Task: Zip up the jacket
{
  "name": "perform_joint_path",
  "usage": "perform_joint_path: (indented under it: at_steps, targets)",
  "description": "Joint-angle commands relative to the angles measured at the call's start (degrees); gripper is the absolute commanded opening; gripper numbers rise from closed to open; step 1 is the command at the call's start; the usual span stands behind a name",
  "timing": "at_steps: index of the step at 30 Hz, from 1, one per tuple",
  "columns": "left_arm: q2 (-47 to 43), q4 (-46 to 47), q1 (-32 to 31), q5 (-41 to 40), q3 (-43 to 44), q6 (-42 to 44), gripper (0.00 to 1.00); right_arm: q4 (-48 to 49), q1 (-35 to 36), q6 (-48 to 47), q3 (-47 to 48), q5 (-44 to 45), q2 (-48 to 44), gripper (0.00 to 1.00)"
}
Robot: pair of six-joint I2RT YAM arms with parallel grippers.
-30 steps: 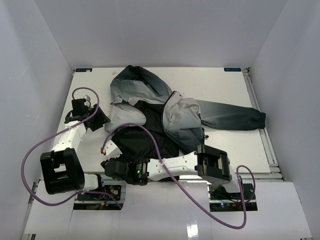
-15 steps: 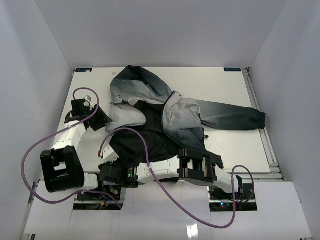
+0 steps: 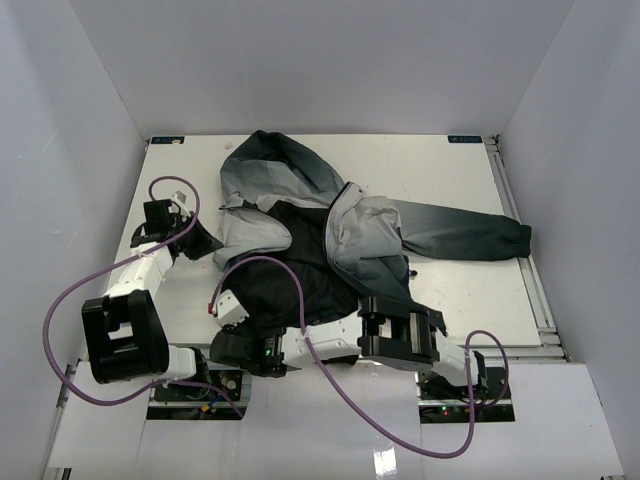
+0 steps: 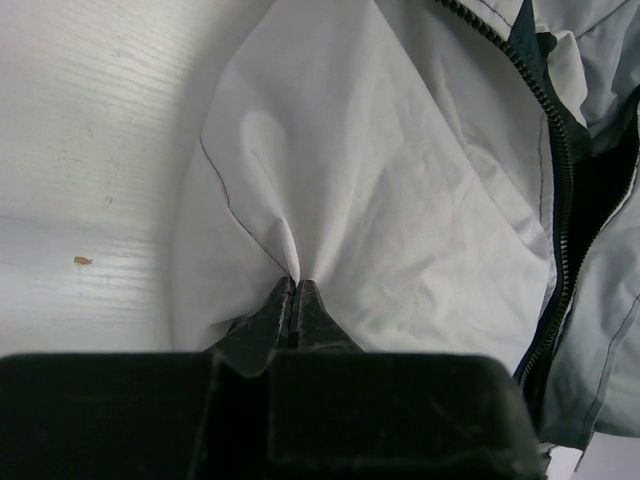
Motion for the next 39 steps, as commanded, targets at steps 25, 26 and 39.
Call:
perform_joint_path:
  at_steps: [25,26,39]
  targets:
    - [-5.4,-0.5,3.1,-16.0,-0.2,-2.5,0.0,17.0,-19.7,1.8,-34.0,-29.7,-47.9,0.08]
    - [-5.6,-0.5,3.4,-17.0,0.0,-3.0,0.0,17.0,-21.1,2.6,-34.8,-30.1,-49.0,0.08]
    - [0.7,-1.5,3.6,-23.8,11.8,-2.8,0.0,14.5,-33.8,1.5,-37.0,-41.7,-53.9,0.08]
